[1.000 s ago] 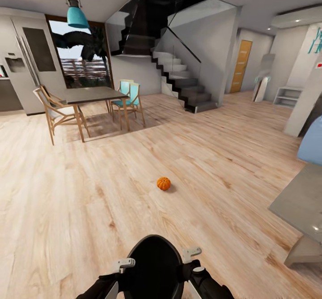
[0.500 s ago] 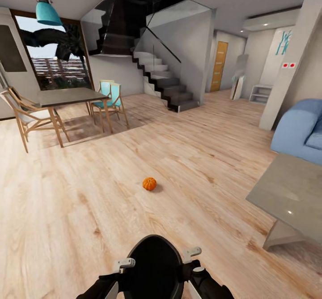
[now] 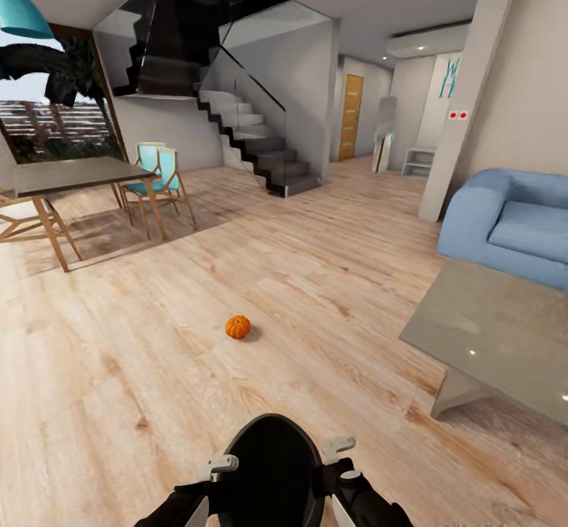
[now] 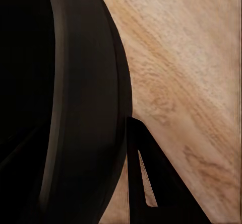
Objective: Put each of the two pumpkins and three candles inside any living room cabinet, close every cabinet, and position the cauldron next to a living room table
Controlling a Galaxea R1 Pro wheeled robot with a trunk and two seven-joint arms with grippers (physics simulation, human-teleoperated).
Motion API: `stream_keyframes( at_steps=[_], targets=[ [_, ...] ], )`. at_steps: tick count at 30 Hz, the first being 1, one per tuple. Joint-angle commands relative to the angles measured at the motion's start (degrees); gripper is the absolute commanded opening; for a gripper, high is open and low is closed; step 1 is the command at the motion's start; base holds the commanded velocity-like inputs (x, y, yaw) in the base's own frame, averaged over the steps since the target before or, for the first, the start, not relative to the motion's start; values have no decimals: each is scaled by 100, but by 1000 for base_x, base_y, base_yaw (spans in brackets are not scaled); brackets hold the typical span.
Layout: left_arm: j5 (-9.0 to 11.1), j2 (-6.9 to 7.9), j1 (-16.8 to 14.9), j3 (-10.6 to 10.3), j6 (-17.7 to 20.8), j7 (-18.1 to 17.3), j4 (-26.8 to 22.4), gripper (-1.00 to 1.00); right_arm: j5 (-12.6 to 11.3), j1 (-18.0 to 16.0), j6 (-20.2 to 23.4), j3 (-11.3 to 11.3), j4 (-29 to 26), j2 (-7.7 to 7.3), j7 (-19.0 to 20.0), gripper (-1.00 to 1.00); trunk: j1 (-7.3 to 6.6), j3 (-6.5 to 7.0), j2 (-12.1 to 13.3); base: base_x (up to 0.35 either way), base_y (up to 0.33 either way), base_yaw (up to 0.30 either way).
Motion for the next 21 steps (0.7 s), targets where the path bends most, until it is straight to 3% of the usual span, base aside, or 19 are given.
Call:
stream_keyframes(
  at_steps=[1,21],
  targets=[
    [48,-6,-1,-55,39,-5,7,-100,-70,-4,28,155,-68,0,170,-100,-2,-5,-3,0,0,-257],
    [48,-6,-1,-55,39,-6,7,-100,-69,-4,28,155,-68,0,171,-100,-2,-5,-3,0,0,-257]
  ],
)
